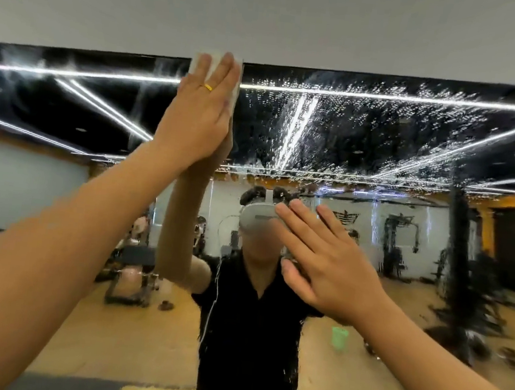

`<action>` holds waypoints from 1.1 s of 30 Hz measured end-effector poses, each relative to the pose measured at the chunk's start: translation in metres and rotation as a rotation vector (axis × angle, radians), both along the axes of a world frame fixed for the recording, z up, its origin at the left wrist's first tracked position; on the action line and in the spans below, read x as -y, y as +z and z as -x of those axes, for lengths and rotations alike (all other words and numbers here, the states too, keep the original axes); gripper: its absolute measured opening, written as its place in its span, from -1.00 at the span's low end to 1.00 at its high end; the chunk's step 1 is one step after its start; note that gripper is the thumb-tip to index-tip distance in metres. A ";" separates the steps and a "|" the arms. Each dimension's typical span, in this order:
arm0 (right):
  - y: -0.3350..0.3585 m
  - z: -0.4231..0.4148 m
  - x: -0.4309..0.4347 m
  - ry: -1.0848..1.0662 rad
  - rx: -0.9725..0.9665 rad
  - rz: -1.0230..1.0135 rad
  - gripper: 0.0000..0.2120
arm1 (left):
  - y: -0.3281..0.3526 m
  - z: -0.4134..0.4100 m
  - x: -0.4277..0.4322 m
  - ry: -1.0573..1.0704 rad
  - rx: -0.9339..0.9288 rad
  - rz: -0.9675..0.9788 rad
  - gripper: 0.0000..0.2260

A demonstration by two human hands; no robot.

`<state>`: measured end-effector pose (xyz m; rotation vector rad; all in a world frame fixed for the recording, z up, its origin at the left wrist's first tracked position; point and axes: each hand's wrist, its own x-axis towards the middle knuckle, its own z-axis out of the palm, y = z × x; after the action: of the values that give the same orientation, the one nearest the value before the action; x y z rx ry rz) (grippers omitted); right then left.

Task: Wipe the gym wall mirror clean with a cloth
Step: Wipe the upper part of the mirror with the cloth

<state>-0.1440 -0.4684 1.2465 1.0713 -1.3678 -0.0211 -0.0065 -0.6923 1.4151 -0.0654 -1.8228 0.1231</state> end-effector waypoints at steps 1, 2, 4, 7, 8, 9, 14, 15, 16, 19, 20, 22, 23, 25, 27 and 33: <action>0.000 0.000 0.000 0.004 0.000 0.004 -0.43 | 0.003 -0.001 -0.004 -0.002 -0.001 -0.007 -0.49; 0.000 0.001 0.000 0.010 -0.001 0.006 -0.43 | 0.003 0.000 -0.006 -0.001 -0.002 -0.009 -0.49; 0.000 0.002 0.000 0.024 -0.004 0.008 -0.43 | 0.001 0.001 -0.005 0.004 -0.004 0.002 -0.49; 0.001 0.004 0.000 0.033 -0.007 0.014 -0.43 | -0.014 0.005 -0.002 -0.009 -0.011 0.017 -0.48; 0.001 0.004 0.000 0.032 -0.004 0.016 -0.43 | -0.025 0.006 -0.001 -0.022 -0.018 0.021 -0.48; 0.001 0.004 -0.001 0.028 -0.001 0.018 -0.42 | -0.037 0.008 0.001 -0.030 -0.028 0.033 -0.49; -0.001 0.003 0.000 0.013 0.000 0.023 -0.41 | -0.079 0.008 0.014 -0.023 -0.018 0.070 -0.50; -0.001 0.003 0.000 0.013 0.001 0.024 -0.41 | -0.079 0.007 0.014 -0.028 -0.009 0.062 -0.50; -0.001 0.003 0.000 0.014 0.002 0.023 -0.41 | -0.077 0.005 0.012 -0.026 0.000 0.054 -0.50; -0.001 0.000 0.001 0.013 0.005 0.017 -0.42 | -0.065 0.001 0.004 0.001 0.029 0.047 -0.49; -0.001 0.000 0.001 0.014 0.004 0.020 -0.42 | -0.057 -0.001 0.001 0.006 0.049 0.046 -0.49; -0.002 0.000 0.002 0.024 0.003 0.026 -0.42 | -0.036 -0.002 -0.004 0.018 0.081 0.053 -0.48; -0.003 0.000 0.002 0.029 0.005 0.026 -0.42 | -0.025 -0.002 -0.006 0.027 0.084 0.061 -0.48; -0.002 0.001 0.000 0.032 0.009 0.021 -0.41 | -0.003 0.000 -0.011 0.044 0.078 0.082 -0.48; -0.001 0.001 -0.001 0.033 0.011 0.018 -0.41 | 0.010 0.003 -0.014 0.049 0.078 0.075 -0.49; -0.002 0.001 -0.002 0.027 0.015 0.017 -0.41 | -0.018 0.011 -0.023 0.044 0.036 0.049 -0.47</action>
<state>-0.1449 -0.4660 1.2442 1.0768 -1.3649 0.0185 -0.0170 -0.6688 1.3976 -0.0627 -1.8580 0.1986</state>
